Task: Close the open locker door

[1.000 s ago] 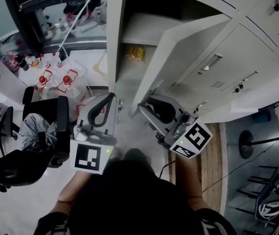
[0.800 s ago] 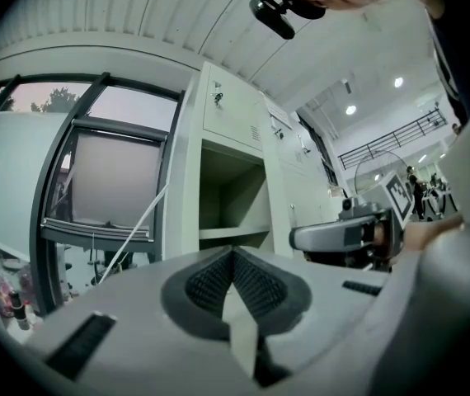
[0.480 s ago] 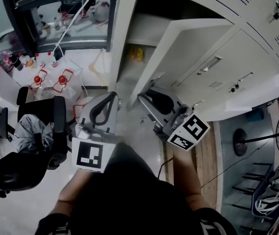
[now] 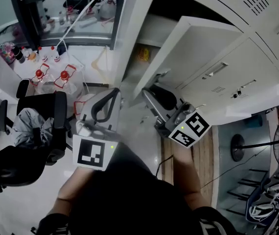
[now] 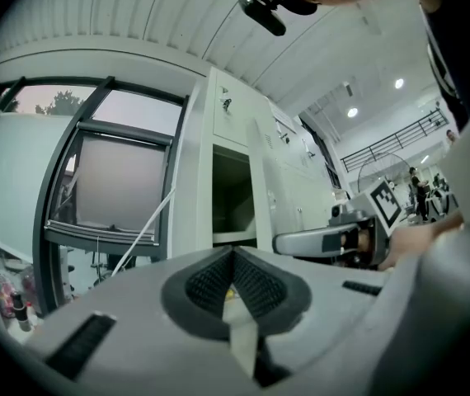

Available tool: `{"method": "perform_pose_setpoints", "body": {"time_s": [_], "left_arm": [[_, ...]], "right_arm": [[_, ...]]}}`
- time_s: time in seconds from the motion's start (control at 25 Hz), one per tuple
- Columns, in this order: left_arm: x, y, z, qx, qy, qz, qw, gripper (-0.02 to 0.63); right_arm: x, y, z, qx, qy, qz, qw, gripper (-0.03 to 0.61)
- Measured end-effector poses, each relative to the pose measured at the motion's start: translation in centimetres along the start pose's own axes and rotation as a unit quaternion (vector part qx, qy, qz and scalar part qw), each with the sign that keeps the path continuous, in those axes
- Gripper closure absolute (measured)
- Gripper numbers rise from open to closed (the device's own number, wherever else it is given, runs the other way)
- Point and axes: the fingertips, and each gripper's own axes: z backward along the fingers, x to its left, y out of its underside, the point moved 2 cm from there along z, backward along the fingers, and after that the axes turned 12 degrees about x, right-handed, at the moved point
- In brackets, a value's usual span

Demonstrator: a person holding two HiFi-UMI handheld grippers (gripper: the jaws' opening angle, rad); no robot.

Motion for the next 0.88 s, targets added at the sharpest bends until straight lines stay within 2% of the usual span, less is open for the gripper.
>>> {"method": "perform_pose_setpoints", "body": {"time_s": [0.88], "left_arm": [[0.9, 0.3, -1.0, 0.006, -0.003, 0.006, 1.0, 0.614]], "right_arm": [[-1.7, -0.5, -2.6, -0.004, 0.014, -0.003, 1.0, 0.512]]}}
